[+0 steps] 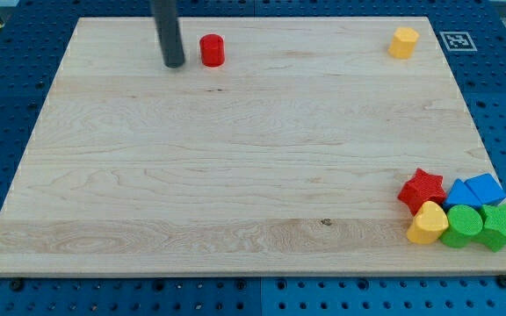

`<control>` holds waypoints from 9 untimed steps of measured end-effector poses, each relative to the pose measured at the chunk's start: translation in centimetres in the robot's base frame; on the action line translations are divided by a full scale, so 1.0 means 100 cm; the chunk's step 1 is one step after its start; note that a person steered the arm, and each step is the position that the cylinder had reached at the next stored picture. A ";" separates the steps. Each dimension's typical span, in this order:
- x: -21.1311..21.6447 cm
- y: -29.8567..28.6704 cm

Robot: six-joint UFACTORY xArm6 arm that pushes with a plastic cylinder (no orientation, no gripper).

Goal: Slide red circle to the center of board

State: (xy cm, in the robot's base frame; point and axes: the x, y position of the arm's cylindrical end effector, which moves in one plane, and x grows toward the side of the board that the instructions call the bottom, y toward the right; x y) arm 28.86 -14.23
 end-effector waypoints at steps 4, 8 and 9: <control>0.011 0.079; 0.008 0.114; 0.039 0.120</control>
